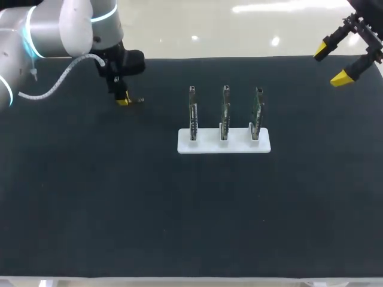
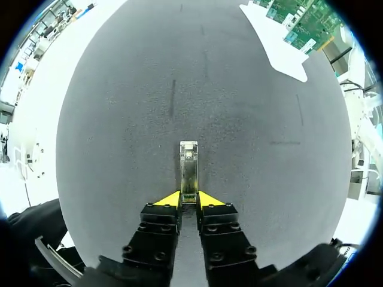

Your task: Pick up the optical module with the left hand, and insert it into the network port with the right hand.

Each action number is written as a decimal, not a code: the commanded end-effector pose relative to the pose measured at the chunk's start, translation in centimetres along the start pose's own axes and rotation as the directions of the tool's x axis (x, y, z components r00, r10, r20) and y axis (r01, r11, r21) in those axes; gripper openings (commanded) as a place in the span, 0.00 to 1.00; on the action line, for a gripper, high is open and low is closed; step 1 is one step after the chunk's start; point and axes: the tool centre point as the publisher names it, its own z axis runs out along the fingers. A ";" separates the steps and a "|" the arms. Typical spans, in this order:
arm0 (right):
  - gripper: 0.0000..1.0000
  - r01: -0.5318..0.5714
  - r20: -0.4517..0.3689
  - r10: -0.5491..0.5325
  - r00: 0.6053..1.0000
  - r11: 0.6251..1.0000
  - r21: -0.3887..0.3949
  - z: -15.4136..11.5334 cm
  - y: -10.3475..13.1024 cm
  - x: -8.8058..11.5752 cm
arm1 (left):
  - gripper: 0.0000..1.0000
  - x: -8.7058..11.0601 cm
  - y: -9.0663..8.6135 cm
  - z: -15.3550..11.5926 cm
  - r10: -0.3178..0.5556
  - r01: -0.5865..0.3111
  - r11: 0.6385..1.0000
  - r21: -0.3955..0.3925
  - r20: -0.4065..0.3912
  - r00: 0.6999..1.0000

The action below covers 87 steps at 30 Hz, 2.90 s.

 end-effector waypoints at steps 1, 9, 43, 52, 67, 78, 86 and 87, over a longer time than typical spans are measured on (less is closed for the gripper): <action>1.00 0.000 0.000 0.000 1.000 1.000 0.002 0.0 0.1 0.0 | 0.00 -0.2 0.3 -1.2 0.002 -0.002 1.000 0.024 0.016 1.000; 1.00 0.000 0.000 0.000 1.000 1.000 0.002 0.0 0.1 0.0 | 0.00 0.6 -2.1 -5.8 0.026 -0.039 0.996 0.079 0.155 0.988; 1.00 0.000 0.000 0.000 1.000 1.000 0.002 0.0 0.1 0.0 | 0.00 -2.5 -13.3 -16.1 -0.015 -0.098 0.987 0.129 0.677 0.736; 1.00 0.000 0.000 0.000 1.000 1.000 0.002 0.0 0.1 0.0 | 0.00 -2.5 -13.3 -16.1 -0.015 -0.098 0.987 0.129 0.677 0.736; 1.00 0.000 0.000 0.000 1.000 1.000 0.002 0.0 0.1 0.0 | 0.00 -5.2 -15.4 -17.0 -0.069 -0.180 0.965 0.192 0.845 0.530; 1.00 0.000 0.000 0.000 1.000 1.000 0.002 0.0 0.1 0.0 | 0.00 -13.1 -17.4 -17.2 -0.134 -0.104 0.978 0.180 0.929 0.346; 1.00 0.000 0.000 0.000 1.000 1.000 0.002 0.0 0.1 0.0 | 0.00 -16.5 -17.9 -17.5 -0.125 -0.048 0.989 0.140 0.963 0.239; 1.00 0.000 0.000 0.000 1.000 1.000 0.002 0.0 0.1 0.0 | 0.00 -16.7 -18.0 -17.5 -0.123 -0.045 0.990 0.137 0.964 0.235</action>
